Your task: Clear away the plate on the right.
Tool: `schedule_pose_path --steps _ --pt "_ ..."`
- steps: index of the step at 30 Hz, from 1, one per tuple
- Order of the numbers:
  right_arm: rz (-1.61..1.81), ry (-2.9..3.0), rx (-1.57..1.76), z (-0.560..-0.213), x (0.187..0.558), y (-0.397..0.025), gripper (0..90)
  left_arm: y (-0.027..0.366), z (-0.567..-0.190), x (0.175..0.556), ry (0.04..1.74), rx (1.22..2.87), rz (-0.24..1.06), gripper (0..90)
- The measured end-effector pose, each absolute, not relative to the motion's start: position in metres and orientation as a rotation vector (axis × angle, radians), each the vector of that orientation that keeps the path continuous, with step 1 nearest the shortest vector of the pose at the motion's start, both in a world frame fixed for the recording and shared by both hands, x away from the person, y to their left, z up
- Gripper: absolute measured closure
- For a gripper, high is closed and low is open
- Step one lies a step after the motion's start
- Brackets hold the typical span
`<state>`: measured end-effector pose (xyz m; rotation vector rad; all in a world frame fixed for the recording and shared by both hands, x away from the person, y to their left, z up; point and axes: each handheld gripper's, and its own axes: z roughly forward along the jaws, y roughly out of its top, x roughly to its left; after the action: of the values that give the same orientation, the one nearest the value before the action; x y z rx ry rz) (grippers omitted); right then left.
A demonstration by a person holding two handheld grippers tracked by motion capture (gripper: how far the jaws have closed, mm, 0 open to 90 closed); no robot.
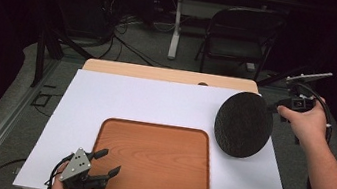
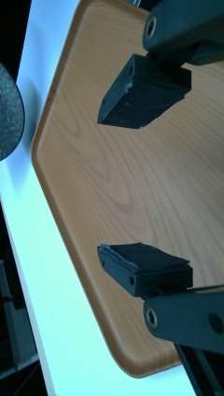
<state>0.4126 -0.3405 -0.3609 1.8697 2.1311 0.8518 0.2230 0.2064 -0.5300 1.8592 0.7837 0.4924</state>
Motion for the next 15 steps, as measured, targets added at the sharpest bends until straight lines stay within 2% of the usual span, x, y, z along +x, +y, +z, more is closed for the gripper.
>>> schedule_pose_path --steps 15 --pt "0.866 2.147 1.857 -0.3548 0.4061 -0.3380 86.9 0.2064 -0.5299 0.2228 0.782 1.858 0.495 31.4"
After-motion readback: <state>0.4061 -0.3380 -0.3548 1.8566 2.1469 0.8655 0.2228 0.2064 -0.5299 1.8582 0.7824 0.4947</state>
